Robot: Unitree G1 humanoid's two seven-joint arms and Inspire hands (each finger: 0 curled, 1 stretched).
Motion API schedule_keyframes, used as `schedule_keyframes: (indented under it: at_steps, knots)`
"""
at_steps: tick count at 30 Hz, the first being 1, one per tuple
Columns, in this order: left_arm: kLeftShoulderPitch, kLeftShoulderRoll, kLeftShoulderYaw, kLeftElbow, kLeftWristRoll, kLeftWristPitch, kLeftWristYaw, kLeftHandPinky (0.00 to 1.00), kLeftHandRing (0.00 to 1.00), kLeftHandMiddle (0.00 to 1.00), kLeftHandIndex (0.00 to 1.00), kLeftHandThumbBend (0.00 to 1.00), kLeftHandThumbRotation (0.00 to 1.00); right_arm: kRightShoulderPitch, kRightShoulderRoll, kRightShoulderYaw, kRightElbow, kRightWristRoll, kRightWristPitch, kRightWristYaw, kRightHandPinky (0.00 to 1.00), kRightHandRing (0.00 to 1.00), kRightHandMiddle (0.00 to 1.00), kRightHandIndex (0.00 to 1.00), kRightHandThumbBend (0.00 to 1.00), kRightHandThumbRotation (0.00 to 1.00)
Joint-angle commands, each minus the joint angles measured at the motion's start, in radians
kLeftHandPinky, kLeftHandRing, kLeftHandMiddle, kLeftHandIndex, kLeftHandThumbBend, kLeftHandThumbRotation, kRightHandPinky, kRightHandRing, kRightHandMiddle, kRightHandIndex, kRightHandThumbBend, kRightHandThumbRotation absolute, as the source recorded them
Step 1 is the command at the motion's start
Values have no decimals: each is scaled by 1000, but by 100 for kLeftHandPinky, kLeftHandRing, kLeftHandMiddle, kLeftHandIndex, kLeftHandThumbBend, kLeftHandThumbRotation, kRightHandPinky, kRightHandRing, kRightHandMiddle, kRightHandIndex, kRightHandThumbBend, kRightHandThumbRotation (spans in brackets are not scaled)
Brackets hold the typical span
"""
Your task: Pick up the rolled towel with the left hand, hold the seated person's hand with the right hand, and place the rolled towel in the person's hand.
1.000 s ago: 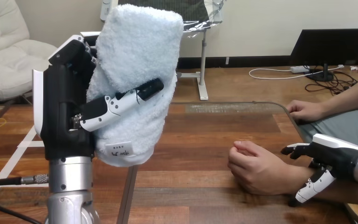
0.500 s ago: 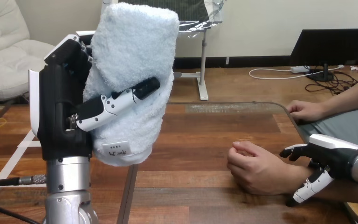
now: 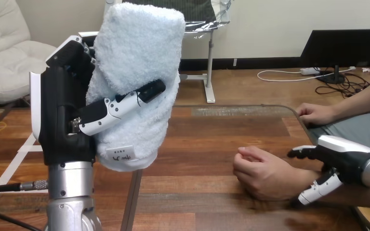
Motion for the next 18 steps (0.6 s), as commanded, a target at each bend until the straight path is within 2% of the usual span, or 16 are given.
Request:
schedule_keyframes:
  at_steps: [1, 7, 18]
  knots:
    - [-68, -8, -6, -4, 3, -30, 1, 14, 20, 27, 37, 54, 0, -25, -14, -9, -4, 4, -44, -37, 94, 94, 93, 93, 100, 46]
    - [-68, -9, -7, -2, 8, -31, 4, 14, 20, 27, 37, 54, 0, -31, -20, -17, -11, 6, -48, -41, 99, 96, 95, 95, 100, 48]
    - [-66, -9, -9, -9, 12, -20, 5, 14, 20, 27, 37, 55, 0, -43, -25, -35, -12, 16, -57, -54, 100, 96, 95, 95, 100, 48]
